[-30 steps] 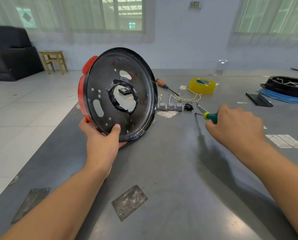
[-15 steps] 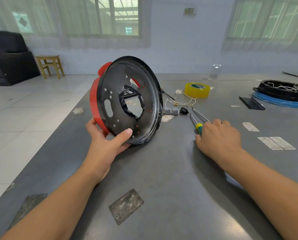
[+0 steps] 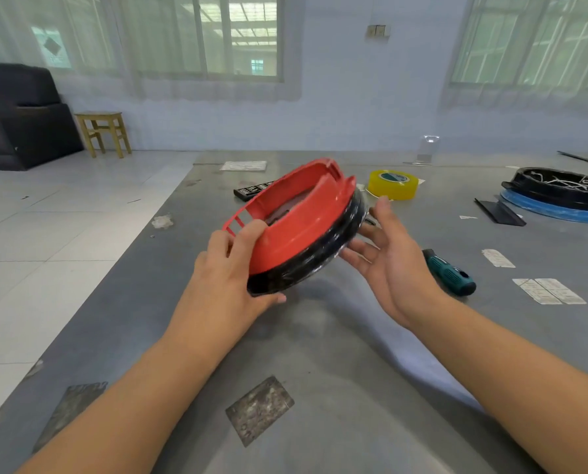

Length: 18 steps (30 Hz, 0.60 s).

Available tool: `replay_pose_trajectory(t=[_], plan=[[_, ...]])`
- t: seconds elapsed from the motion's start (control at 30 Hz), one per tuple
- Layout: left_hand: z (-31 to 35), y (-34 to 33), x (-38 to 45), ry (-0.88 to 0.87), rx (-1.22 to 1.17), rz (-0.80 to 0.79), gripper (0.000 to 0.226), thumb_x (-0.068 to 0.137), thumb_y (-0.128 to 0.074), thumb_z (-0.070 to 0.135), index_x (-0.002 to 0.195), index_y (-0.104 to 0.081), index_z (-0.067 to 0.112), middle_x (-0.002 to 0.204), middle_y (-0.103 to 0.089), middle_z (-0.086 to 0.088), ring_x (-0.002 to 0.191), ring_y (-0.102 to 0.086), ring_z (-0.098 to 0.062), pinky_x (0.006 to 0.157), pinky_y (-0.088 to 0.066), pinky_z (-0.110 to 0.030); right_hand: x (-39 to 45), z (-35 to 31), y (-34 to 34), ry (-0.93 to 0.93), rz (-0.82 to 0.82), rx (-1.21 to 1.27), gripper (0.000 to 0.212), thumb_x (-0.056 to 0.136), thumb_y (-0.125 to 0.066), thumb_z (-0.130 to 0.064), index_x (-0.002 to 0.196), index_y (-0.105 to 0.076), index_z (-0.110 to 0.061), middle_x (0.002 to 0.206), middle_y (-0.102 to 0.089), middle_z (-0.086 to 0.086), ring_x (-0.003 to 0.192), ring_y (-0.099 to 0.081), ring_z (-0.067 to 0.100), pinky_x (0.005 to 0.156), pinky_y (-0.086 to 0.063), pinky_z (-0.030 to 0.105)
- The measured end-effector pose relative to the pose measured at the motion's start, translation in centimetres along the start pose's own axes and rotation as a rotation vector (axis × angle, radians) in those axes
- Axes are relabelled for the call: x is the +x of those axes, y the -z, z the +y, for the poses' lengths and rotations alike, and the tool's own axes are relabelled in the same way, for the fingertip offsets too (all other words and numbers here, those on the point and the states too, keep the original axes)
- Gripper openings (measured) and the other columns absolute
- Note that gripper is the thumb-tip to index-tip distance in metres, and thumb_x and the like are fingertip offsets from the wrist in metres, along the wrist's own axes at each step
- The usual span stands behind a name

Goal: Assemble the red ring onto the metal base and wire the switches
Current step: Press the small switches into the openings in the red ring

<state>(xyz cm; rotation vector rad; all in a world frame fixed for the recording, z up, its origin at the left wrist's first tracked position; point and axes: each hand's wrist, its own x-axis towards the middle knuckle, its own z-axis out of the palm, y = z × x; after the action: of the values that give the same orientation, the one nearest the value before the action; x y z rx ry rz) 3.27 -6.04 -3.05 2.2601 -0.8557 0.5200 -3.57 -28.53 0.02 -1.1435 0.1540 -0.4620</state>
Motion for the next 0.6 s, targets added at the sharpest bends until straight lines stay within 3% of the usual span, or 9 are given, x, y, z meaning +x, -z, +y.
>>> replay_pose_trajectory(t=[0.17, 0.3, 0.47, 0.53, 0.6], plan=[[0.8, 0.7, -0.4, 0.006, 0.349, -0.102, 0.113, 0.068, -0.095, 0.045, 0.144, -0.012, 0.056, 0.129, -0.035, -0.001, 0.102, -0.032, -0.026, 0.082, -0.058, -0.052, 0.4, 1.7, -0.7, -0.093, 0.042, -0.132, 0.080, 0.075, -0.073, -0.064, 0.135, -0.057, -0.014, 0.124, -0.070, 0.010, 0.107, -0.073, 0.024, 0.086, -0.062, 0.041], [1.0, 0.7, -0.5, -0.010, 0.449, -0.167, 0.110, 0.068, -0.087, 0.064, 0.145, -0.008, 0.059, 0.124, -0.030, 0.002, 0.112, -0.032, -0.028, 0.065, -0.056, -0.041, 0.9, 2.7, -0.6, -0.138, 0.100, -0.421, 0.075, 0.078, -0.071, -0.071, 0.132, -0.057, -0.021, 0.123, -0.070, -0.001, 0.112, -0.069, 0.021, 0.098, -0.057, 0.048], [1.4, 0.7, -0.5, 0.079, 0.466, -0.257, 0.087, 0.064, -0.028, 0.100, 0.138, -0.026, 0.053, 0.117, -0.027, 0.006, 0.111, -0.031, -0.026, 0.067, -0.055, -0.038, 0.4, 2.3, -0.1, -0.138, 0.096, -0.770, 0.063, 0.083, -0.052, -0.079, 0.127, -0.056, -0.034, 0.114, -0.063, -0.017, 0.107, -0.057, 0.004, 0.088, -0.044, 0.032], [1.6, 0.6, -0.5, 0.123, 0.459, -0.254, 0.088, 0.065, -0.014, 0.100, 0.130, -0.039, 0.047, 0.116, -0.029, 0.006, 0.107, -0.027, -0.024, 0.072, -0.055, -0.038, -0.1, 2.2, 0.0, -0.168, 0.071, -0.907, 0.072, 0.073, -0.043, -0.088, 0.123, -0.054, -0.038, 0.124, -0.062, -0.011, 0.124, -0.052, 0.015, 0.100, -0.042, 0.038], [1.6, 0.7, -0.4, 0.145, 0.431, -0.230, 0.088, 0.068, -0.013, 0.098, 0.122, -0.051, 0.040, 0.117, -0.036, 0.004, 0.109, -0.030, -0.027, 0.081, -0.056, -0.042, -0.6, 2.0, 0.1, -0.187, 0.049, -1.066, 0.076, 0.063, -0.031, -0.097, 0.113, -0.051, -0.044, 0.126, -0.060, -0.005, 0.136, -0.041, 0.025, 0.108, -0.037, 0.045]])
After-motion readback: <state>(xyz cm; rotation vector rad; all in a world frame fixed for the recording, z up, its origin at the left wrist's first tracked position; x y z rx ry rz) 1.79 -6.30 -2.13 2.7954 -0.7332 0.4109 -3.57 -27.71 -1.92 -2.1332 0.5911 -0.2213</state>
